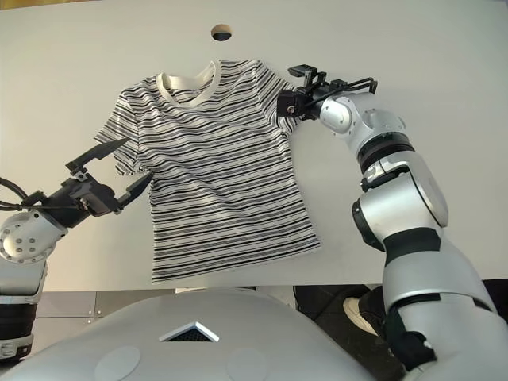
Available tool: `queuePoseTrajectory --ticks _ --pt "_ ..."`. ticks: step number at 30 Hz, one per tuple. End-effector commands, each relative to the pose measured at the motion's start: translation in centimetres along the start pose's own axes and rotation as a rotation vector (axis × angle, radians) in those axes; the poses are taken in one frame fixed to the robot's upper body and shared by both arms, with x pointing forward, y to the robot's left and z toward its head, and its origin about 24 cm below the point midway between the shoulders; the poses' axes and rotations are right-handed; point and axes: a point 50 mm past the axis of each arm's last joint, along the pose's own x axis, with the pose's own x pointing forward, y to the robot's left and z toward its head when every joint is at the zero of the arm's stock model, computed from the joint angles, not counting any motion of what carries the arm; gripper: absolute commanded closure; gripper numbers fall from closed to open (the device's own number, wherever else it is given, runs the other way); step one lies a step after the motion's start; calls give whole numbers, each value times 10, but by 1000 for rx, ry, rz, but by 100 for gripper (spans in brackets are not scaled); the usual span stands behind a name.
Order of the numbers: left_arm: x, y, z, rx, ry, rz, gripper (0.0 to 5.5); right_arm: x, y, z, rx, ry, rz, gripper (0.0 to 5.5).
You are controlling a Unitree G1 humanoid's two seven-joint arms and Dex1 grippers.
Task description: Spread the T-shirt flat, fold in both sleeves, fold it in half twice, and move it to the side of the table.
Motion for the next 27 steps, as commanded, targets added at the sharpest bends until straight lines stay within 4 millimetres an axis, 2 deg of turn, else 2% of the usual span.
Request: queuePoseTrajectory --ticks 1,7,10,15,22,25,27 --pt "-2 0 1 8 13 9 207 2 14 2 36 -6 63 221" --pt "-4 -4 3 2 22 25 207 -8 16 -20 -108 103 116 221" --pt "-5 -5 4 0 29 35 207 -22 18 -44 -222 204 181 221" --pt "-11 -12 7 -11 54 63 207 -41 23 -68 -300 299 261 221" --pt "-15 -15 10 -19 73 78 207 -50 31 -79 -284 332 288 221" --pt "-15 -15 9 -15 75 78 207 -49 27 -77 -268 329 287 221" --pt "-13 -13 8 -11 72 74 207 -49 17 -76 -238 320 267 221"
